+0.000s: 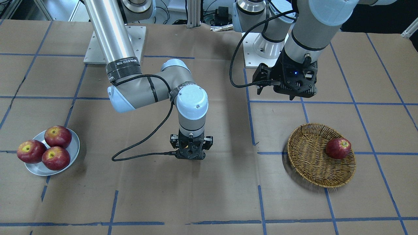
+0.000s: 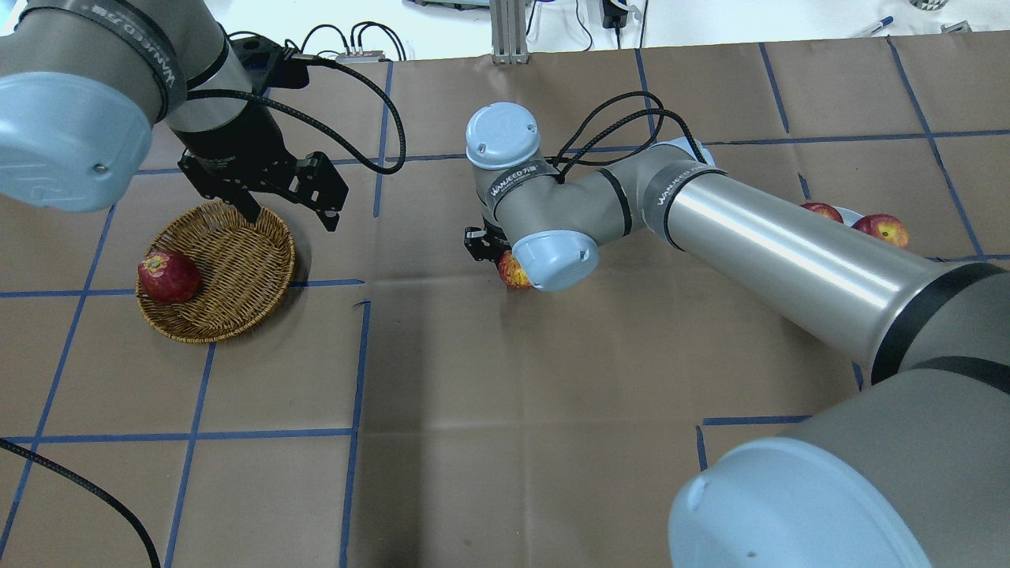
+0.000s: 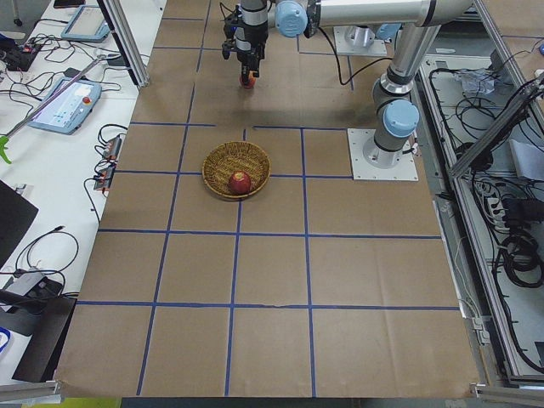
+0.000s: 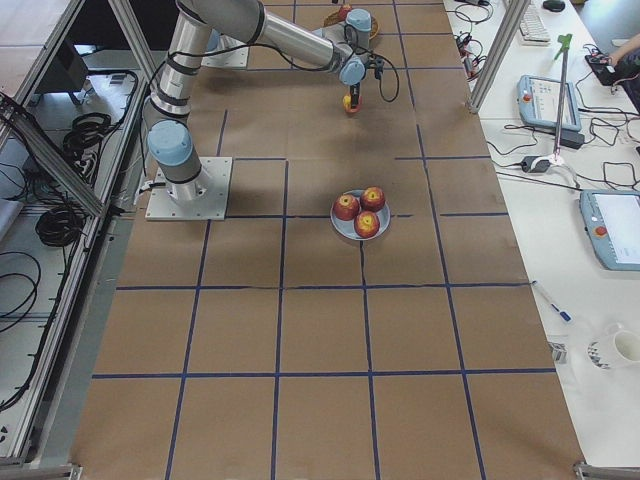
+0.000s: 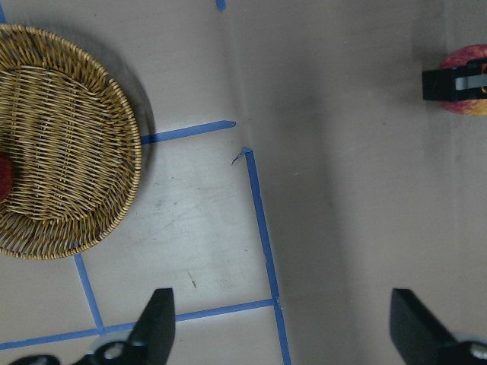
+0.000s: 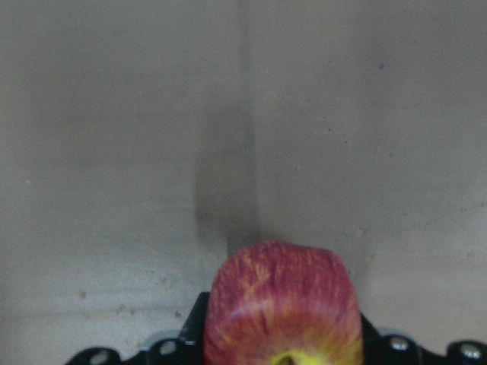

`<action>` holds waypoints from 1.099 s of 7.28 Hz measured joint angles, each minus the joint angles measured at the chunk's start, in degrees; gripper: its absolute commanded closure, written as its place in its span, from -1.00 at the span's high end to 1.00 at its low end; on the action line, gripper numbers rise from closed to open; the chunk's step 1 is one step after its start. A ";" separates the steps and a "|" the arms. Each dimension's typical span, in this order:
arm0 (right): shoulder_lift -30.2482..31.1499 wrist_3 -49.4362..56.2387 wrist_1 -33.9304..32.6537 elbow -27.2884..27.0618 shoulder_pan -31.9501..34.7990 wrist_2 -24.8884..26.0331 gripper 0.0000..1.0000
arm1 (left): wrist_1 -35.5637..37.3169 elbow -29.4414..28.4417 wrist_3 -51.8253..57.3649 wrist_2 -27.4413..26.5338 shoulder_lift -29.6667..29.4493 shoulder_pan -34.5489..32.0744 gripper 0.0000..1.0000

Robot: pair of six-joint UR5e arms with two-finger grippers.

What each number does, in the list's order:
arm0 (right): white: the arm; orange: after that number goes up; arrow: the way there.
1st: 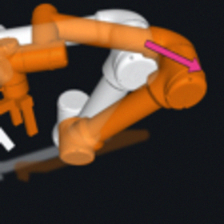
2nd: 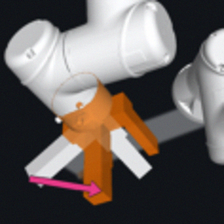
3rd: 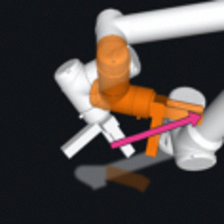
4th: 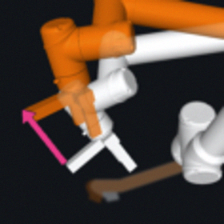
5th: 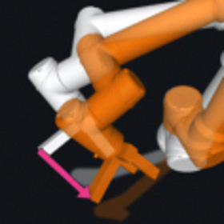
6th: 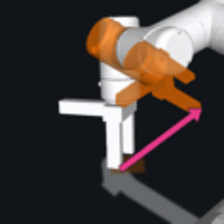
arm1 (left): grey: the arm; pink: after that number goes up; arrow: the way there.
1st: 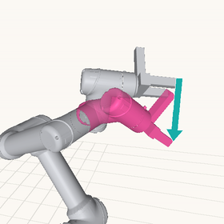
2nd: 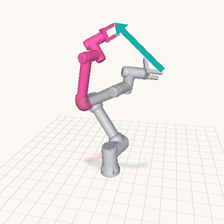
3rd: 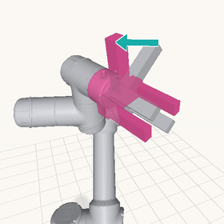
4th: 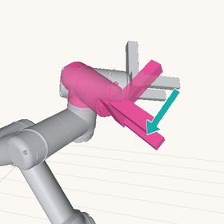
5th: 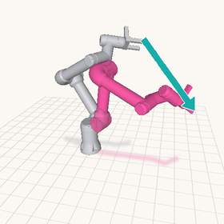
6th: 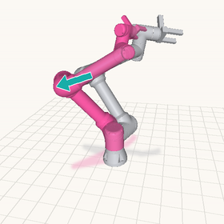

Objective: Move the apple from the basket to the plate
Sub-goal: 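Lift the apple with the right gripper and carry it over the white plate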

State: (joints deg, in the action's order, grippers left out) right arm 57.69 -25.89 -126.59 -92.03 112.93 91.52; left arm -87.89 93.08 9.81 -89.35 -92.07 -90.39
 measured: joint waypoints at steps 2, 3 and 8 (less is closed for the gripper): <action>4.35 0.48 3.43 1.26 -1.64 -0.23 -0.37 | 0.05 -0.05 0.05 -0.03 -0.41 0.09 0.98; 8.23 2.91 7.84 1.93 -4.26 -0.32 -0.38 | 0.08 -0.03 0.09 -0.03 -0.48 0.11 0.98; 21.06 44.50 15.96 -4.00 -33.45 -0.60 -0.38 | 0.07 0.00 0.04 -0.02 -0.41 0.13 0.98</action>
State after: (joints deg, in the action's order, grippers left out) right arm 78.75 18.62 -110.63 -96.03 79.48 90.91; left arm -87.82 93.08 9.85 -89.37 -92.48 -90.26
